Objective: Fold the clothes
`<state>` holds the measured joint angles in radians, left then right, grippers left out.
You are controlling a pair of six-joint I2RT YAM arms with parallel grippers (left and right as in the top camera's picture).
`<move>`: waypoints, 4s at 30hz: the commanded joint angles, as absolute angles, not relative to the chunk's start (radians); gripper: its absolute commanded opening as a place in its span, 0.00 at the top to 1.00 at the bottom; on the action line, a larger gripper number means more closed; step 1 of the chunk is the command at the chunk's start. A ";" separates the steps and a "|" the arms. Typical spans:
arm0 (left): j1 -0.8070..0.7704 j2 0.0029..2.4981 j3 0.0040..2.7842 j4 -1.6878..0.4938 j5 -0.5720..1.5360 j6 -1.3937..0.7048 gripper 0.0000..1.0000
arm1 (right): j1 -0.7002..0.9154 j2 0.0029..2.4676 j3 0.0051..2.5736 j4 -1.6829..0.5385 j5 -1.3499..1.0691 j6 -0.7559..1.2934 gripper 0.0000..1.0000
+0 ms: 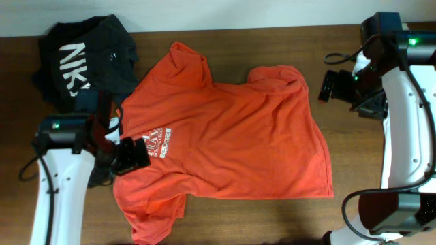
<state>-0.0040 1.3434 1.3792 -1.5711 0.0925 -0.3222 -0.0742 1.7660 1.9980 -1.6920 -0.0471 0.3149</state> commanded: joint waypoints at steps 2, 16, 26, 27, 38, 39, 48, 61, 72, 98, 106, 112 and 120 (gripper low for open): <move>0.048 1.218 1.390 -1.626 0.056 -0.363 0.04 | -0.072 1.553 1.813 -1.682 -0.043 0.351 0.01; 0.049 1.172 0.886 -1.366 0.161 -0.484 0.01 | -0.072 1.248 0.949 -1.234 -0.300 0.353 0.01; 0.049 1.355 0.649 -1.116 0.160 -0.545 0.02 | -0.072 1.271 0.947 -1.164 -0.303 0.353 0.01; 0.049 1.401 0.649 -1.118 0.161 -0.545 0.06 | -0.072 1.271 0.947 -1.164 -0.303 0.353 0.02; 0.048 1.511 0.597 -1.076 0.170 -0.482 0.11 | -0.072 1.271 0.947 -1.168 -0.212 0.463 0.01; 0.048 1.511 0.580 -1.053 0.174 -0.482 0.20 | -0.072 1.273 0.947 -1.163 -0.213 0.462 0.01; 0.049 1.511 0.577 -1.038 0.221 -0.477 0.99 | -0.072 1.489 0.947 -1.127 -0.205 0.463 0.01; 0.049 1.511 0.579 -1.036 0.199 -0.477 1.00 | -0.095 1.565 0.859 -1.061 -0.075 0.622 0.01; 0.049 1.511 0.579 -1.025 0.199 -0.477 0.99 | -0.179 1.565 0.712 -0.882 -0.070 0.648 0.19; 0.049 1.511 0.579 -1.021 0.199 -0.477 0.99 | -0.237 1.481 0.652 -0.868 -0.075 0.657 0.27; 0.048 1.509 0.606 -1.061 0.231 -0.472 0.99 | -0.237 1.481 0.606 -0.807 -0.075 0.690 0.71; 0.046 1.345 0.773 -1.265 0.213 -0.461 1.00 | -0.238 1.481 0.800 -1.034 0.023 0.690 0.96; 0.046 1.183 0.968 -1.237 0.190 -0.462 0.99 | -0.238 1.481 0.976 -1.130 0.039 0.685 0.96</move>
